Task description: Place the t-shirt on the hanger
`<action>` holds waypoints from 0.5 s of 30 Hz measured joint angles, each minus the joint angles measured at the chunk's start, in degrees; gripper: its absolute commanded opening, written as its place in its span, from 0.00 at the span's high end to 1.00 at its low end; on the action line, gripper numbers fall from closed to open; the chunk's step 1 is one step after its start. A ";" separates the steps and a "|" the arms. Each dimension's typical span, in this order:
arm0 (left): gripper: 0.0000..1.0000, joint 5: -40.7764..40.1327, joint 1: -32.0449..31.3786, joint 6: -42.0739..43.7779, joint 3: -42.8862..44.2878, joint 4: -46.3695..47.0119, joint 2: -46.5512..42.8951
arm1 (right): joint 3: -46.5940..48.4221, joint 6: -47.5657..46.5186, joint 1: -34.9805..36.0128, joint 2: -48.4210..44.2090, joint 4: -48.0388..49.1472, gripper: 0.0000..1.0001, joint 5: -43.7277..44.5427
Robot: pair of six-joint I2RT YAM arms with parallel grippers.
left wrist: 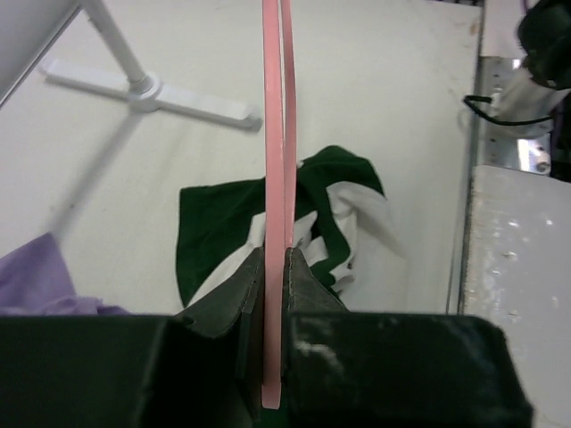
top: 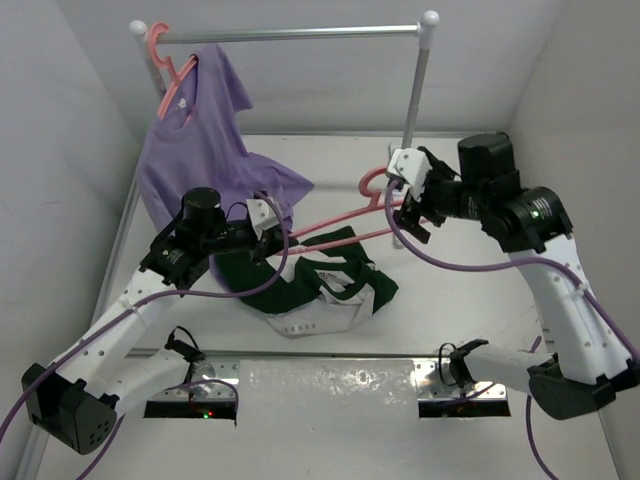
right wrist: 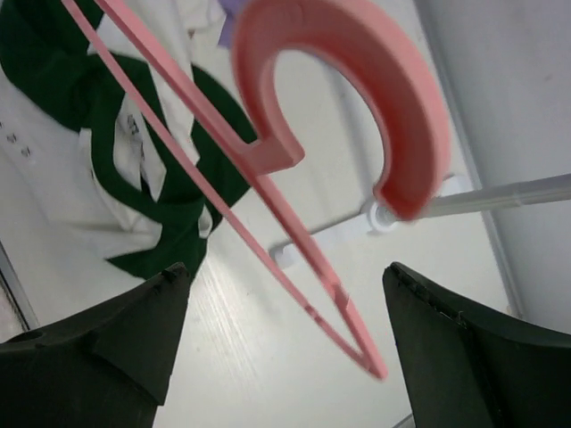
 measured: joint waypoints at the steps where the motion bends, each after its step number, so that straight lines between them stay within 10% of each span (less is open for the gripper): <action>1: 1.00 1.46 0.02 -0.04 0.33 -0.33 -0.02 | 0.00 -0.85 0.00 1.11 -1.01 0.14 0.33; 8: 1.00 8.90 0.04 -1.05 1.05 -1.11 -1.79 | -0.02 -3.58 -0.55 5.38 -4.33 0.18 -0.17; 15: 1.00 10.34 0.15 -2.91 1.09 -1.38 -3.13 | -0.09 -3.87 -1.68 5.70 -6.64 0.82 -6.32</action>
